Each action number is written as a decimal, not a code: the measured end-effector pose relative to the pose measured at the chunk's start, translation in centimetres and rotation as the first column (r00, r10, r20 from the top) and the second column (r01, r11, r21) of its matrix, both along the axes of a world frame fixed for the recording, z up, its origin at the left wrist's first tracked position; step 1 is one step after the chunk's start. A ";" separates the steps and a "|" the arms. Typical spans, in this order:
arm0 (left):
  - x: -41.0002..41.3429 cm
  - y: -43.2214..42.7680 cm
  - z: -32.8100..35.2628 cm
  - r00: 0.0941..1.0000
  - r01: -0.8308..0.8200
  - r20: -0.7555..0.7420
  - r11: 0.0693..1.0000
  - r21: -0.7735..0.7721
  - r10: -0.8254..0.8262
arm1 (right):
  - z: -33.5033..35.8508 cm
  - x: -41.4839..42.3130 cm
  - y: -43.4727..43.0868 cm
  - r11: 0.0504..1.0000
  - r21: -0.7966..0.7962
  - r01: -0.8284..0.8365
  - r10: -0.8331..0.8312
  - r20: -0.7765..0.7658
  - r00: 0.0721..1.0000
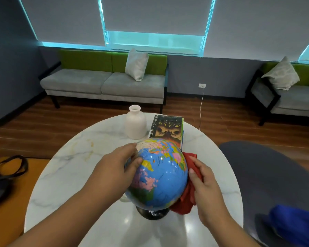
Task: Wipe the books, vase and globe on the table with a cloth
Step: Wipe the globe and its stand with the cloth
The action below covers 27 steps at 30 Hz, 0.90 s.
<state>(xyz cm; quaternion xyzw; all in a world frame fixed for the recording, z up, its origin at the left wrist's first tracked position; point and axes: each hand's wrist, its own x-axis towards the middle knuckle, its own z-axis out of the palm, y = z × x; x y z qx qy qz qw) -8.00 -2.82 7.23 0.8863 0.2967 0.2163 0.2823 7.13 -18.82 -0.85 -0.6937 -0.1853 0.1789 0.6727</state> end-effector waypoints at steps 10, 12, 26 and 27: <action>0.4 -0.1 0.4 0.992 -0.071 -0.100 0.993 0.092 0.080 | 0.6 -3.6 -0.7 0.948 -0.232 -0.220 0.291 0.911 0.291; 0.5 0.0 0.4 0.991 -0.076 -0.103 0.993 0.086 0.084 | -1.7 -3.4 -2.0 0.957 -0.206 -0.204 0.259 0.924 0.282; 0.2 0.0 0.1 0.997 -0.015 -0.071 0.998 0.066 0.020 | 1.1 -5.4 0.0 0.929 -0.369 -0.002 0.369 0.929 0.026; 0.3 -0.1 0.1 0.997 -0.010 -0.074 0.997 0.083 0.017 | -0.7 -5.5 -0.8 0.911 -0.412 0.012 0.412 0.911 0.021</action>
